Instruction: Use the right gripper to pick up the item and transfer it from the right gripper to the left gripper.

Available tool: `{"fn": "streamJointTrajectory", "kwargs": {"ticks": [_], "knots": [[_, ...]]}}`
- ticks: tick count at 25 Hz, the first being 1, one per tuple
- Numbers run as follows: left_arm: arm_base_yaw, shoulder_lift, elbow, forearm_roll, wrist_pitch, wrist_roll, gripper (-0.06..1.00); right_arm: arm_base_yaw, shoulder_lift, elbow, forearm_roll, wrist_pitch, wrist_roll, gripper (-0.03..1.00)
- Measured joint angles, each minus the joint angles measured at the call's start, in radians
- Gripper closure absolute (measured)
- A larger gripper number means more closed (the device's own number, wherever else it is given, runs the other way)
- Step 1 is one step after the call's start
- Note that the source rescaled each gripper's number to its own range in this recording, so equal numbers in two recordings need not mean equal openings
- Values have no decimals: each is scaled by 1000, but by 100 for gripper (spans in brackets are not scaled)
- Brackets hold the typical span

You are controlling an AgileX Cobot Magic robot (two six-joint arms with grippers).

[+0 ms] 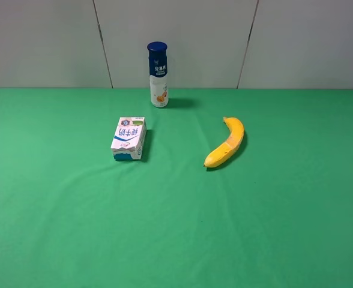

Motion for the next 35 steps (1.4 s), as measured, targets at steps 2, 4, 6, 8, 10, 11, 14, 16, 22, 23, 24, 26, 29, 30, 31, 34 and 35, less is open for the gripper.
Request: {"fn": "streamJointTrajectory", "kwargs": {"ticks": [2, 4, 6, 8, 10, 11, 14, 16, 22, 23, 24, 26, 29, 30, 31, 34, 35], "knots": [[0, 0, 0, 0, 0, 0, -4, 0, 0, 0, 0, 0, 0, -3], [0, 0, 0, 0, 0, 0, -4, 0, 0, 0, 0, 0, 0, -3], [0, 0, 0, 0, 0, 0, -4, 0, 0, 0, 0, 0, 0, -3], [0, 0, 0, 0, 0, 0, -4, 0, 0, 0, 0, 0, 0, -3], [0, 0, 0, 0, 0, 0, -4, 0, 0, 0, 0, 0, 0, -3], [0, 0, 0, 0, 0, 0, -4, 0, 0, 0, 0, 0, 0, -3], [0, 0, 0, 0, 0, 0, -4, 0, 0, 0, 0, 0, 0, -3], [0, 0, 0, 0, 0, 0, -4, 0, 0, 0, 0, 0, 0, -3], [0, 0, 0, 0, 0, 0, -4, 0, 0, 0, 0, 0, 0, -3], [0, 0, 0, 0, 0, 0, -4, 0, 0, 0, 0, 0, 0, -3], [0, 0, 0, 0, 0, 0, -4, 0, 0, 0, 0, 0, 0, -3], [0, 0, 0, 0, 0, 0, -4, 0, 0, 0, 0, 0, 0, -3], [0, 0, 0, 0, 0, 0, -4, 0, 0, -2, 0, 5, 4, -3], [0, 0, 0, 0, 0, 0, -4, 0, 0, -11, 0, 16, 7, -3], [0, 0, 0, 0, 0, 0, -4, 0, 5, -21, 0, 26, 7, -3], [0, 0, 0, 0, 0, 0, -4, 0, 73, -64, -4, 41, 7, -3], [0, 0, 0, 0, 0, 0, -4, 0, 112, -80, -4, 45, 7, -3]]}}
